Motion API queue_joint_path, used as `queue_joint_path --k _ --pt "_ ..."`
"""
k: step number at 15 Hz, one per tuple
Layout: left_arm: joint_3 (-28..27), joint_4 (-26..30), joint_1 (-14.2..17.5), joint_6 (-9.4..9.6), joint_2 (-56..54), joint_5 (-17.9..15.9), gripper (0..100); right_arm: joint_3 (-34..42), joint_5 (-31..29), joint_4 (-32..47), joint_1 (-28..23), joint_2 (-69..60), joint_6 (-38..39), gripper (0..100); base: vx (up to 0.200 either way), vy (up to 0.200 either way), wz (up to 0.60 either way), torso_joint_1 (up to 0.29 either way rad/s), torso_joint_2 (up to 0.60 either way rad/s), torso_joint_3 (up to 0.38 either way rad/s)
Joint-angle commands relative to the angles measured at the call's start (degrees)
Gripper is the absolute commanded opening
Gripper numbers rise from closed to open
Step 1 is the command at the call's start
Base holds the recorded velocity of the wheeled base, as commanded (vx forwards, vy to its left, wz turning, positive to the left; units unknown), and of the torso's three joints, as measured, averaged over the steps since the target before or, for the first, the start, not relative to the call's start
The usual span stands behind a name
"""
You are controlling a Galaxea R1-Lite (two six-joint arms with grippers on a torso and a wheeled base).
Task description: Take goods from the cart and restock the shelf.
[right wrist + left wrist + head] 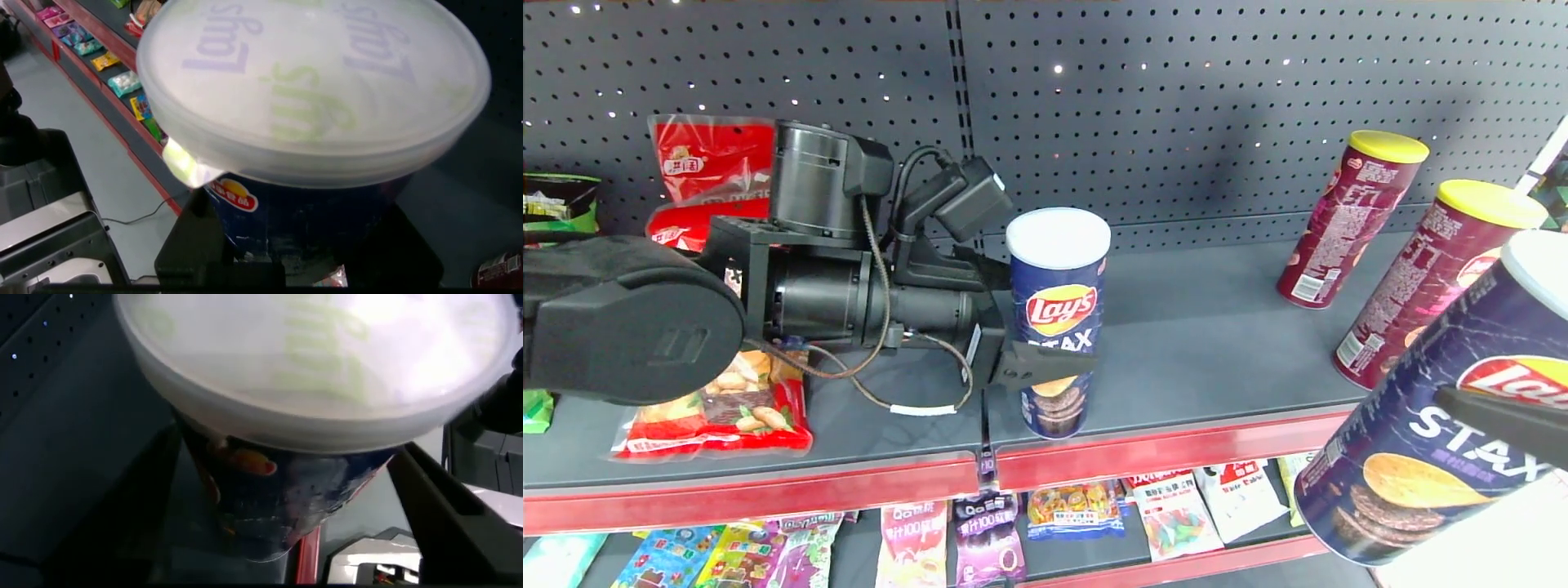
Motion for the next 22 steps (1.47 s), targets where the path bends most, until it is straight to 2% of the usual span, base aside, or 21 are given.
queue_joint_path --k 1,4,5,6,8,9,10,11,12,13,14,15,19,22 --pt "2.77 -0.22 0.16 0.01 -1.77 0.46 100 -0.74 0.03 -0.21 0.06 2.89 -0.13 0 0.0 0.0 0.0 0.0 0.0 0.0" --pt "13.94 -0.39 2.27 -0.08 -9.24 2.3 100 -7.5 0.29 -0.29 0.32 11.15 -0.3 0 0.0 0.0 0.0 0.0 0.0 0.0" --pt "18.86 -0.39 4.2 -0.16 -13.55 3.0 100 -12.25 0.55 -0.29 0.41 16.16 -0.39 0 0.0 0.0 0.0 0.0 0.0 0.0" --pt "20.44 -0.39 4.99 -0.16 -15.31 3.0 100 -14.27 0.64 -0.38 0.5 18.36 -0.48 0 0.0 0.0 0.0 0.0 0.0 0.0" --pt "25.89 -0.31 9.21 -0.25 -21.63 3.09 100 -22.88 1.17 -0.38 0.5 27.59 -0.39 0 0.0 0.0 0.0 0.0 0.0 0.0" --pt "25.89 -0.31 9.21 -0.25 -21.63 3.09 100 -22.88 1.17 -0.38 0.5 27.59 -0.39 0 0.0 0.0 0.0 0.0 0.0 0.0" --pt "30.63 -0.13 11.5 -0.69 -26.64 3.09 100 -29.65 2.75 -0.38 0.5 34.44 -0.39 0 0.0 0.0 0.0 0.0 0.0 0.0" --pt "33.53 -0.13 11.58 -2.98 -30.34 3.18 100 -36.07 3.1 -0.38 0.5 40.68 -0.56 0 0.0 0.0 0.0 0.0 0.0 0.0" --pt "34.15 -0.22 11.58 -4.03 -31.48 3.18 100 -38.53 3.1 -0.38 0.5 42.7 -0.65 0 0.0 0.0 0.0 0.0 0.0 0.0" --pt "34.77 -0.22 11.58 -6.14 -33.76 4.32 100 -44.95 3.01 -0.65 0.41 47.89 -1.0 0 0.0 0.0 0.0 0.0 0.0 0.0" --pt "34.77 -0.22 11.58 -6.23 -33.94 4.59 100 -45.56 3.01 -0.65 0.41 48.33 -1.0 0 0.0 0.0 0.0 0.0 0.0 0.0" --pt "34.68 -0.13 11.58 -8.07 -36.14 5.64 100 -50.92 3.28 -0.65 0.5 53.43 -0.92 0 0.0 0.0 0.0 0.0 0.0 0.0" --pt "35.12 0.05 11.58 -8.07 -37.37 5.73 100 -59.01 4.77 -0.56 2.26 61.42 -1.0 0 0.0 0.0 0.0 0.0 0.0 0.0" --pt "36.7 -0.04 11.5 -8.07 -37.72 7.22 100 -62.44 5.04 -0.47 4.1 65.12 -1.09 0 0.0 0.0 0.0 0.0 0.0 0.0"
